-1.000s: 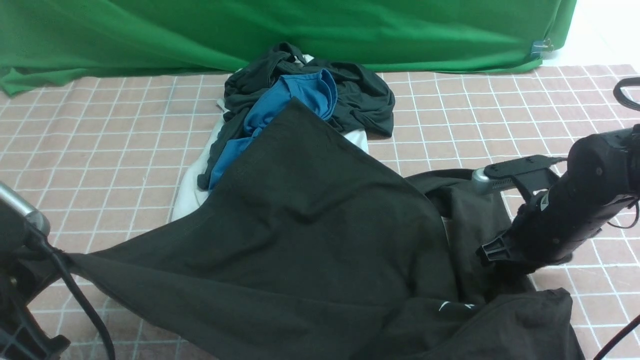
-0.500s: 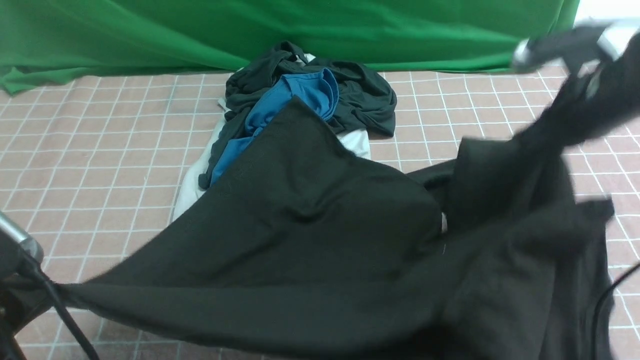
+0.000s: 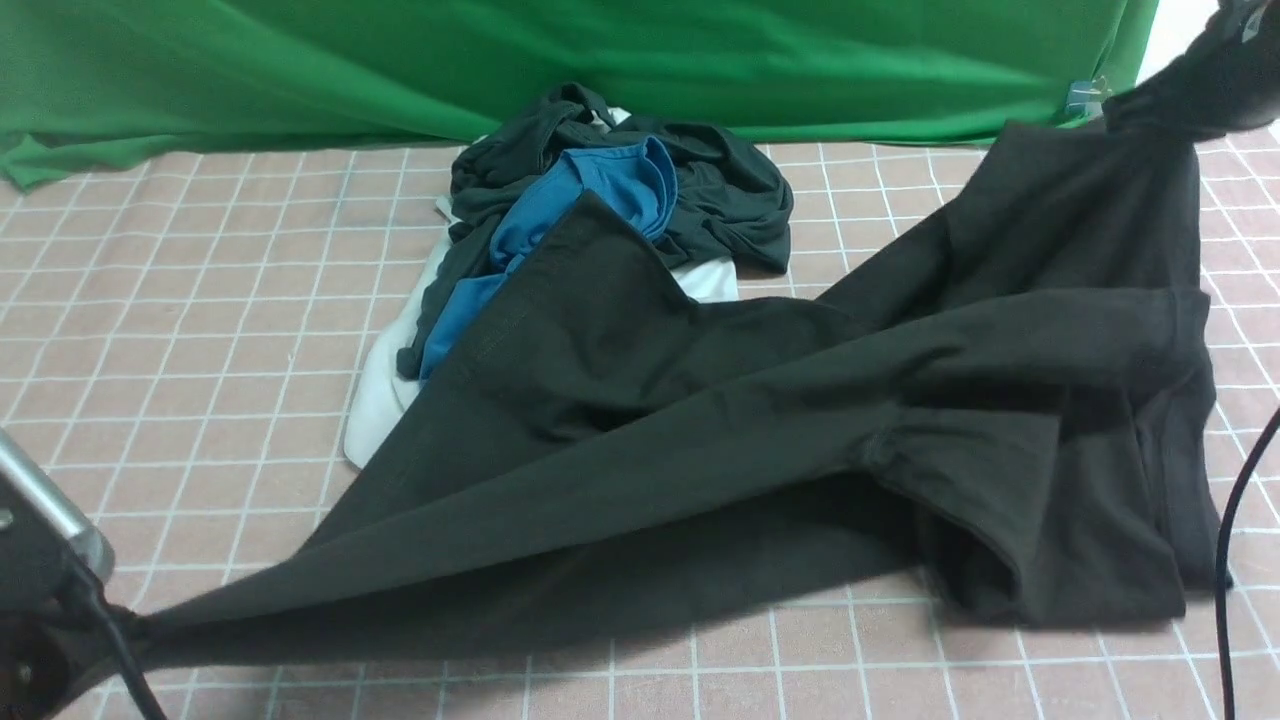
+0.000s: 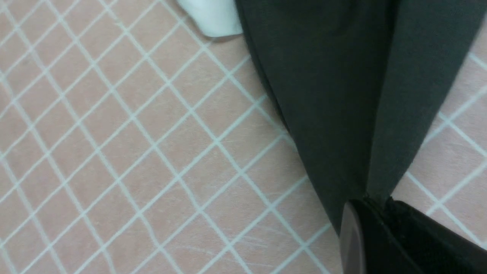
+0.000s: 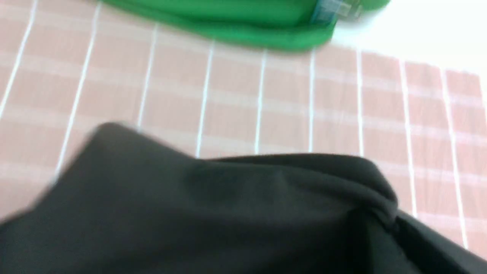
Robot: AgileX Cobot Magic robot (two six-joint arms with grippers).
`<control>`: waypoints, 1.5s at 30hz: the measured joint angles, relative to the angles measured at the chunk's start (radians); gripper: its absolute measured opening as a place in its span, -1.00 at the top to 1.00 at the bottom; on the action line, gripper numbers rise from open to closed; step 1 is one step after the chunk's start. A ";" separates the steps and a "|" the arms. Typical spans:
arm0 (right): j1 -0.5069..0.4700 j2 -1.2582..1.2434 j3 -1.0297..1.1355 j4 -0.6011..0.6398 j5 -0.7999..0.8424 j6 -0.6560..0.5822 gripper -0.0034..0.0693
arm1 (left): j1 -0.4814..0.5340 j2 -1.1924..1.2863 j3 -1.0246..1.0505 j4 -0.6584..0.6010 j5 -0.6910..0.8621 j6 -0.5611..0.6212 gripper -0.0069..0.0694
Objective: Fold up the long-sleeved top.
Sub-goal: Spread the long sleeves with your arms and place them on the tabletop
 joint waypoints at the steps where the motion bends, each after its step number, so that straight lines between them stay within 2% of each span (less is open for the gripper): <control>1: -0.001 0.015 -0.010 -0.001 -0.030 0.005 0.79 | 0.000 0.000 0.000 -0.011 0.006 0.004 0.73; 3: -0.003 0.033 -0.020 -0.002 -0.082 0.020 0.79 | 0.000 0.000 0.000 -0.024 0.012 0.007 0.73; 6: -0.004 0.056 -0.023 -0.005 -0.140 0.045 0.68 | 0.000 0.000 0.000 -0.030 0.013 0.013 0.73; 8: -0.006 0.056 -0.023 -0.011 -0.132 0.048 0.41 | 0.000 0.000 0.000 -0.029 0.007 0.014 0.73; 10: -0.007 0.043 -0.026 -0.012 -0.090 0.048 -0.01 | 0.000 0.000 0.000 -0.029 -0.009 0.017 0.73; 11: -0.007 0.037 -0.026 -0.014 -0.068 0.048 -0.11 | 0.000 0.000 0.000 -0.029 -0.016 0.018 0.73; 12: -0.007 0.004 -0.026 -0.015 0.003 0.048 -0.48 | 0.000 0.000 0.000 -0.029 -0.034 0.018 0.73; 14: 0.003 -0.045 -0.026 -0.016 0.120 0.050 -0.67 | 0.000 0.000 0.000 -0.029 -0.051 0.018 0.73; 17: 0.032 -0.130 -0.002 -0.013 0.240 0.059 -0.64 | 0.000 0.000 0.000 -0.029 -0.067 0.018 0.73; 18: 0.074 -0.208 0.068 -0.001 0.320 0.059 -0.51 | 0.000 0.000 0.000 -0.029 -0.076 0.017 0.73; 20: 0.149 -0.312 0.183 0.009 0.370 0.055 -0.36 | 0.000 0.000 0.000 -0.030 -0.077 0.014 0.73; 21: 0.149 -0.312 0.183 0.009 0.370 0.055 -0.34 | 0.000 0.000 0.000 -0.030 -0.077 0.014 0.73; 22: 0.245 -0.389 0.313 0.017 0.393 0.051 -0.27 | 0.000 0.000 0.000 -0.030 -0.077 0.012 0.73; 23: 0.292 -0.432 0.400 0.026 0.398 0.050 -0.26 | 0.000 0.000 0.000 -0.030 -0.077 0.011 0.73; 25: 0.409 -0.498 0.569 0.040 0.378 0.044 -0.30 | 0.000 0.000 0.000 -0.030 -0.077 0.009 0.73; 26: 0.431 -0.503 0.585 0.040 0.367 0.042 -0.31 | 0.000 0.000 0.000 -0.030 -0.077 0.009 0.73; 27: 0.498 -0.529 0.688 0.042 0.309 0.040 -0.39 | 0.000 0.000 0.000 -0.030 -0.077 0.009 0.73; 29: 0.565 -0.539 0.818 0.042 0.183 0.057 -0.60 | 0.000 0.000 0.000 -0.033 -0.077 0.009 0.73; 32: 0.584 -0.505 0.893 0.041 0.048 0.106 -0.78 | 0.000 0.000 0.000 -0.042 -0.077 0.007 0.73; 34: 0.575 -0.468 0.907 0.040 0.002 0.120 -0.81 | 0.000 0.000 0.000 -0.054 -0.077 0.007 0.73; 41: 0.539 -0.323 0.905 0.030 -0.129 0.129 -0.78 | 0.000 0.000 0.000 -0.072 -0.083 0.005 0.73; 45: 0.519 -0.286 0.876 0.022 -0.171 0.127 -0.64 | 0.000 -0.001 0.000 -0.074 -0.084 0.005 0.73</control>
